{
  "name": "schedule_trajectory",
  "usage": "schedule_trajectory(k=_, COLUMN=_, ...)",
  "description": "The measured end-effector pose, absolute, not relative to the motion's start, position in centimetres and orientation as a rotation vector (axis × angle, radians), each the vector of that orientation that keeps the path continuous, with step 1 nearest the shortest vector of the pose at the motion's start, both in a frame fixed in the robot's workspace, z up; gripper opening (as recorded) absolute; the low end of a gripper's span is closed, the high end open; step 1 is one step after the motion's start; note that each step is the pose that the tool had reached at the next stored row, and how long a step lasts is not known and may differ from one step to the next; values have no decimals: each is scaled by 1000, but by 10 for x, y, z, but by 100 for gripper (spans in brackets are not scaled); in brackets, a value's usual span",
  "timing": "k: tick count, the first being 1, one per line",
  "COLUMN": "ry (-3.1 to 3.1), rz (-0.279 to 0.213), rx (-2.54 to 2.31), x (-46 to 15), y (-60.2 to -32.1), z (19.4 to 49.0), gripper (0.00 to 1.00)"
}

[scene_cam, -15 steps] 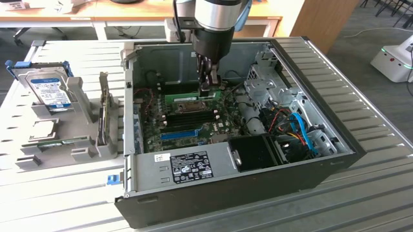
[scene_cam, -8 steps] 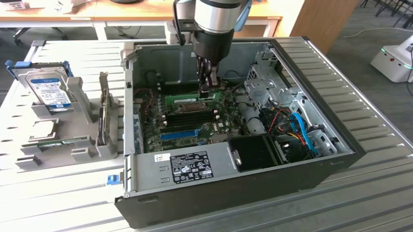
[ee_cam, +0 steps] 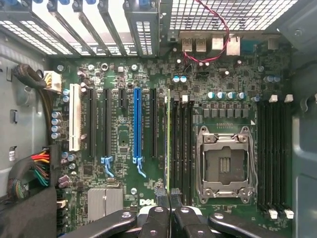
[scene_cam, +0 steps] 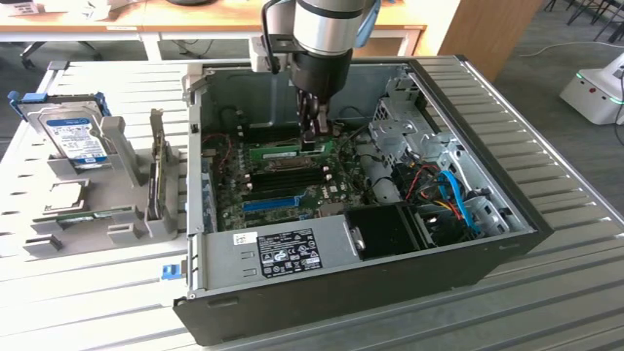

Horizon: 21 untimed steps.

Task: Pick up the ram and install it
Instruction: 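Insert the ram into the slot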

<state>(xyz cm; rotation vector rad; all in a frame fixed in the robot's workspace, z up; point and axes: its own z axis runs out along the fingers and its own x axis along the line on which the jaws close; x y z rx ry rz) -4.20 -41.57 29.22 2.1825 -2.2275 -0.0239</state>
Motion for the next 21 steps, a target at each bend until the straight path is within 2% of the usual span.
schedule_trajectory(k=21, ry=-2228, rz=-24, rx=2183, x=-42, y=-416, z=277, gripper=12)
